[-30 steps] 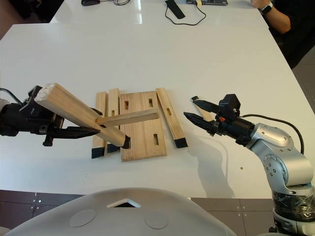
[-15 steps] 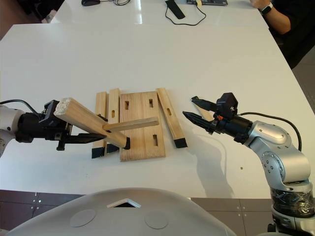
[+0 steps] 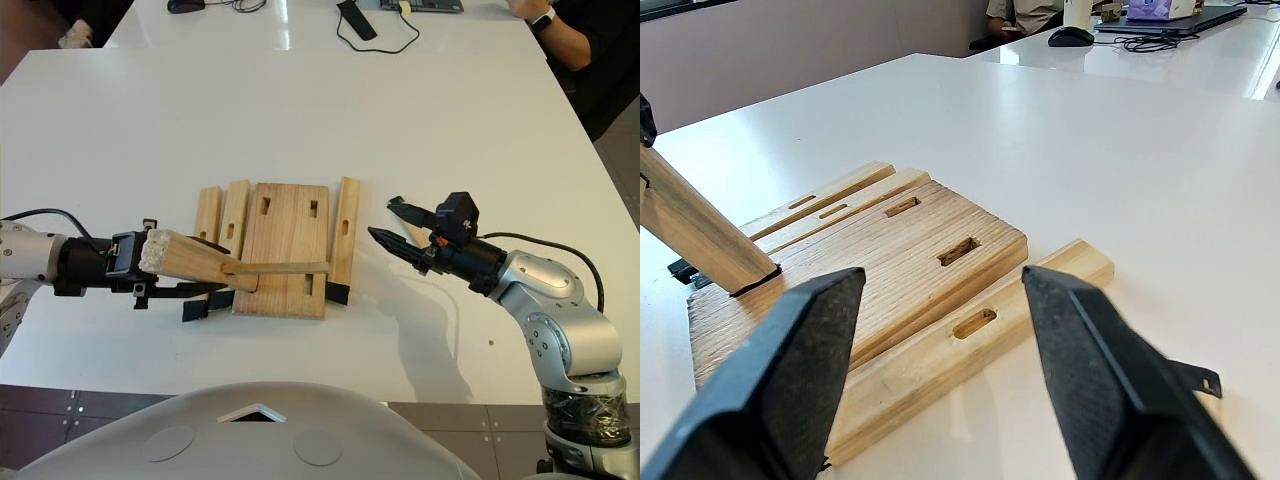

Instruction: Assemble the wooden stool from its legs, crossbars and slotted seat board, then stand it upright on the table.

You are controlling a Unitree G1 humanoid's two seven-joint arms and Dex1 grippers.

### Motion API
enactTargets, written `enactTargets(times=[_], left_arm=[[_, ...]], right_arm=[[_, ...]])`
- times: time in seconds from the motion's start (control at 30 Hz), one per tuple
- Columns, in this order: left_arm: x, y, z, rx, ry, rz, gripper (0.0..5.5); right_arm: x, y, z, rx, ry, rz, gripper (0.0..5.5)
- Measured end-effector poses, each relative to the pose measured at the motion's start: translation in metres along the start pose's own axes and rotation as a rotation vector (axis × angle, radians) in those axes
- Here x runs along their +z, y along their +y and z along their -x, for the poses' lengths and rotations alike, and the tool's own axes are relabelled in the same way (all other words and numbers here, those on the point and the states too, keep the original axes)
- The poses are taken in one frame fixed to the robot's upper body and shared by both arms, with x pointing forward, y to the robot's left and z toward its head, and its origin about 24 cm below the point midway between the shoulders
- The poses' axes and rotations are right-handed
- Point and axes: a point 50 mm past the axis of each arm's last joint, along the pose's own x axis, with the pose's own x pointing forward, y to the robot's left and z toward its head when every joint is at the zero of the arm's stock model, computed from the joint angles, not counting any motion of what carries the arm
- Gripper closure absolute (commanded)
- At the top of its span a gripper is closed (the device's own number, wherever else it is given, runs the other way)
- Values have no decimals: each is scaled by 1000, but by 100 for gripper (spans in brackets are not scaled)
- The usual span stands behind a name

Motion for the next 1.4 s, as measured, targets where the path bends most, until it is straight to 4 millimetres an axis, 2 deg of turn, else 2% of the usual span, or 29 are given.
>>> enactTargets(times=[0.23,0.27,0.3,0.4,0.5,0.63,0.73,0.87,0.93,1.13,1.3,1.4], left_arm=[[-4,16,-7,-15,-15,14,348],[-4,18,-8,-11,-14,11,311],[-4,21,-11,7,-14,10,301],[-34,23,-15,72,150,128,262],[-33,28,-15,107,185,107,218],[-31,35,-12,153,219,96,218],[-29,39,2,213,260,106,218],[-35,30,25,311,356,215,218],[-38,27,29,384,379,291,218],[-34,15,13,456,378,346,218],[-58,-3,7,443,486,375,218],[-61,-4,9,440,515,311,218]], right_arm=[[-4,5,-5,16,6,-8,261],[-4,5,-5,17,6,-9,261],[-4,5,-6,16,5,-9,261],[-5,6,-5,12,6,-14,261],[-7,7,-5,9,4,-23,261],[-8,9,-5,0,-3,-29,261],[-10,9,-3,-16,-7,-31,261],[-17,14,3,-53,1,-47,261],[-19,16,8,-85,-6,-54,261],[-22,19,11,-126,-15,-59,261],[-19,17,10,-129,-23,-47,261],[-19,16,10,-130,-22,-43,261]])
